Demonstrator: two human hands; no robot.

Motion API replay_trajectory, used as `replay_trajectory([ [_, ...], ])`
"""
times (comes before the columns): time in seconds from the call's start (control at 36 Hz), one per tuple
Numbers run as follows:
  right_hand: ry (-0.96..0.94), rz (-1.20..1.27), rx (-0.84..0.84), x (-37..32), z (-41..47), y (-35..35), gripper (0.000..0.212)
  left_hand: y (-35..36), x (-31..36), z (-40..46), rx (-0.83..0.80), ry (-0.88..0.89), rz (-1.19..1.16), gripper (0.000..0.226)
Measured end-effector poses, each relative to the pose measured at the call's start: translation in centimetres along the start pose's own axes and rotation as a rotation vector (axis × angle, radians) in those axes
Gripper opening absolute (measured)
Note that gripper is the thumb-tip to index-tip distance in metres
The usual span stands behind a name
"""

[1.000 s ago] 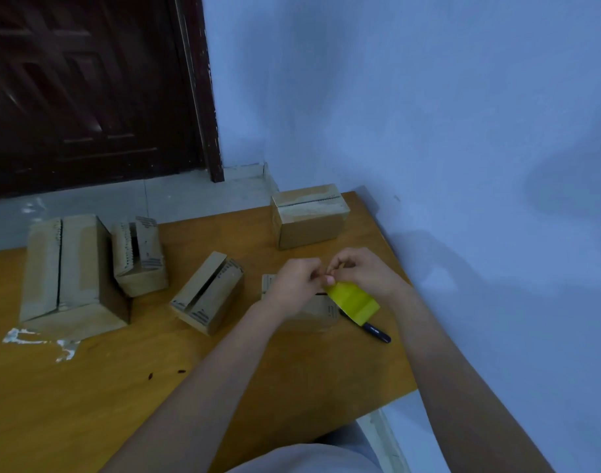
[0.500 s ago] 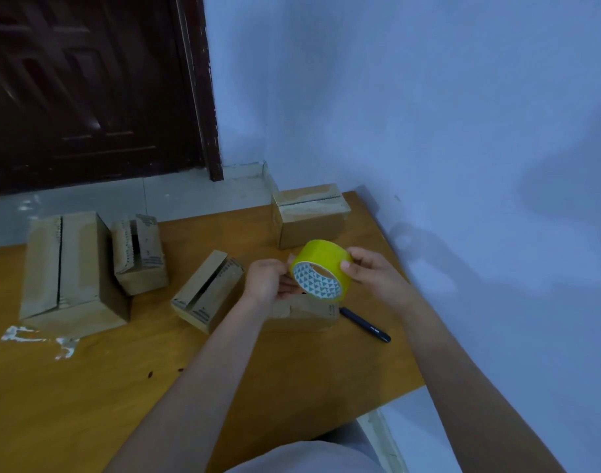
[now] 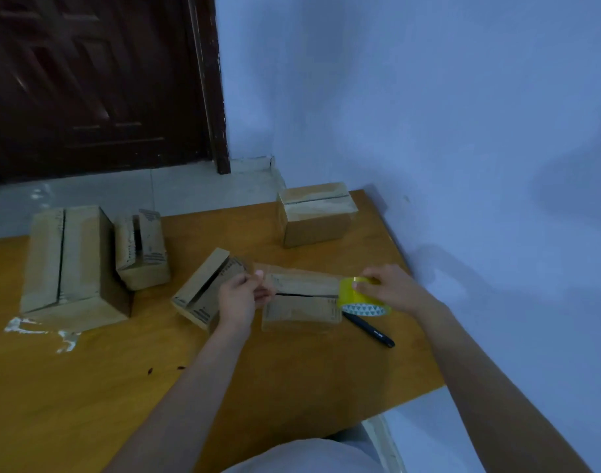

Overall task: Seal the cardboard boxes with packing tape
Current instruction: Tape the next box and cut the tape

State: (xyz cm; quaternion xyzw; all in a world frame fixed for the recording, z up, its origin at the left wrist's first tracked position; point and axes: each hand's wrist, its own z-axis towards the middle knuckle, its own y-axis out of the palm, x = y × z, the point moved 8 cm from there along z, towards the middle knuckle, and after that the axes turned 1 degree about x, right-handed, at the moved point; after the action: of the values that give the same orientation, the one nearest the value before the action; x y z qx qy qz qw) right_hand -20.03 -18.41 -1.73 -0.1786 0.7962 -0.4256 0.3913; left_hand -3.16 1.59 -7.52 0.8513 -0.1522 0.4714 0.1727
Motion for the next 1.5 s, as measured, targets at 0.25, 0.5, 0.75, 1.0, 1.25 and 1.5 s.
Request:
replay_trajectory([
  [0.25,0.131,-0.089,-0.060,2.6,1.4,1.6,0.049,0.8,-2.8,0.8,-0.080,-0.043,-0.148,0.026],
  [0.5,0.157,-0.185,-0.090,2.5,2.8,2.8,0.056,0.7,-2.9,1.2,-0.104,-0.001,-0.109,0.027],
  [0.75,0.093,-0.384,-0.142,1.5,3.6,3.7,0.060,0.4,-3.5,1.3,-0.093,-0.003,-0.142,0.027],
  [1.0,0.109,-0.427,-0.166,1.1,3.8,4.0,0.053,-0.7,-1.2,0.5,0.115,0.190,0.348,0.033],
  [1.25,0.124,-0.379,-0.183,1.2,3.6,4.2,0.053,-1.1,-1.1,1.3,0.167,0.168,0.732,0.037],
  [1.5,0.129,-0.352,-0.188,1.4,3.6,4.3,0.050,-1.5,-2.5,2.6,0.115,0.069,0.806,0.038],
])
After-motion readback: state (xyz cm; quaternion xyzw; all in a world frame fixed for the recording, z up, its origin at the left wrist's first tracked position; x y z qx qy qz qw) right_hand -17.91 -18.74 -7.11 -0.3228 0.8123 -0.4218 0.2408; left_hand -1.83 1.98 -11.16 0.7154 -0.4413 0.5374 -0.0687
